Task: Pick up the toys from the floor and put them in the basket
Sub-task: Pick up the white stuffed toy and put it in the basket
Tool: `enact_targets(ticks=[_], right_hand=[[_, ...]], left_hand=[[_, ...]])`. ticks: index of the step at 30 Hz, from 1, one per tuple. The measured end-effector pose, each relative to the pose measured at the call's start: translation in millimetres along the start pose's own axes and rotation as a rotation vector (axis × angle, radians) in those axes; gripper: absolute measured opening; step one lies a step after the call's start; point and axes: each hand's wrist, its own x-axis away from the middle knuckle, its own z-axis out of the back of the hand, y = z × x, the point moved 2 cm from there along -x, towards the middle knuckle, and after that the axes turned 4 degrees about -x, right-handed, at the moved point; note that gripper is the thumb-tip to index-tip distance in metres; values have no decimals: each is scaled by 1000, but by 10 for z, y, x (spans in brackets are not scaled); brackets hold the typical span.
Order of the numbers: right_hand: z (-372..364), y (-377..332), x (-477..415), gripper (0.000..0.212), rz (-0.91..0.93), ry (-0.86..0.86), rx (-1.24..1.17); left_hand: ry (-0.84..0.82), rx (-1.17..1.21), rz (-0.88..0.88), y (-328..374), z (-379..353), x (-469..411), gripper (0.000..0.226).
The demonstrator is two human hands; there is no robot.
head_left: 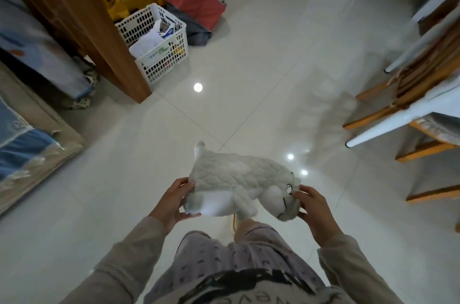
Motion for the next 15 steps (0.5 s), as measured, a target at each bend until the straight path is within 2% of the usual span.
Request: enact_targets(ticks=[10,15], right_hand=[[-455,-1557,-1291,26,17,-234,236],[-883,-2133,-1769,16,36,-320,251]], left_hand=[[208,304,11,793,-319,-737,19],[253,423,-17,1245,-296,-1110,36]])
